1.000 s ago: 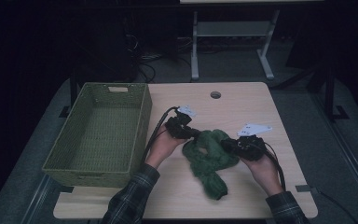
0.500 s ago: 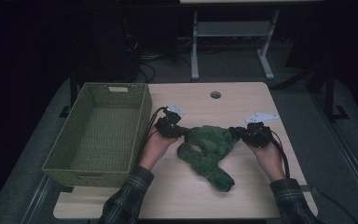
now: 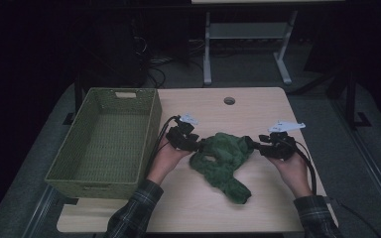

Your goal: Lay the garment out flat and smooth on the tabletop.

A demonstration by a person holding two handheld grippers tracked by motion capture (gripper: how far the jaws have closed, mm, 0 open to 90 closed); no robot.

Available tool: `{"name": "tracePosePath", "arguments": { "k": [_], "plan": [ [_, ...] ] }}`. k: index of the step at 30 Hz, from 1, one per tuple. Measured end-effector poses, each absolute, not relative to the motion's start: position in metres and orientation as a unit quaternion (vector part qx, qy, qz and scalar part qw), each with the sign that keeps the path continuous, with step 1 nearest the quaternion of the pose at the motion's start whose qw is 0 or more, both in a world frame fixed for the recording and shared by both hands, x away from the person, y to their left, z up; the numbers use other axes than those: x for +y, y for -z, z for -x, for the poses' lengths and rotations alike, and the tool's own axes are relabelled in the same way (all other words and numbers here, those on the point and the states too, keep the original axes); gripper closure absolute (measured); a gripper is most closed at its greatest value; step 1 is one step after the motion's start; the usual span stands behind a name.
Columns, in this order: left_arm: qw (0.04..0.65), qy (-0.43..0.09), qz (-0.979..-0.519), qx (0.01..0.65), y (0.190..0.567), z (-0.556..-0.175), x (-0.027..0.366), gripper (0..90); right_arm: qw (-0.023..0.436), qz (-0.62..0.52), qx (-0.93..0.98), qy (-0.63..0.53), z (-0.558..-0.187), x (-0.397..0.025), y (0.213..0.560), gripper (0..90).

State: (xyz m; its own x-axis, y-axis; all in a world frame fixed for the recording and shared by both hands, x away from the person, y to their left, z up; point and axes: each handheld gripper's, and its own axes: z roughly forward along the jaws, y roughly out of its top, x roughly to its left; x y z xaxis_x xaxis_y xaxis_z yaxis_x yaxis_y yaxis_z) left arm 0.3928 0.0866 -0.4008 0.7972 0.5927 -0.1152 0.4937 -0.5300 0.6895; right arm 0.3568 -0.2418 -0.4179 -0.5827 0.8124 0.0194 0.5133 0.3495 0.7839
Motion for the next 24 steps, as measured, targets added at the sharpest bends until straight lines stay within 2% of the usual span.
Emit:
{"name": "tracePosePath", "arguments": {
  "k": [5,16,19,21,23,24],
  "plan": [
    [0.364,-0.058,-0.876,0.310,0.406,-0.380,0.089,44.3,0.176,-0.395,0.807,-0.403,-0.331,-0.238,0.413,52.4],
    [0.323,-0.025,-0.898,0.299,0.437,-0.379,0.088,45.3,0.107,-0.360,0.831,-0.411,-0.280,-0.215,0.433,50.1],
    [0.321,-0.013,-0.900,0.295,0.442,-0.376,0.087,60.3,0.084,-0.355,0.839,-0.403,-0.268,-0.209,0.443,50.1],
    [0.318,-0.013,-0.902,0.290,0.442,-0.375,0.087,75.5,0.072,-0.351,0.846,-0.396,-0.262,-0.205,0.451,51.6],
    [0.314,-0.008,-0.905,0.287,0.442,-0.372,0.087,84.0,0.062,-0.348,0.853,-0.384,-0.258,-0.201,0.458,55.2],
    [0.313,-0.007,-0.906,0.285,0.441,-0.372,0.087,85.4,0.057,-0.345,0.858,-0.377,-0.257,-0.199,0.462,57.9]
  ]
}}
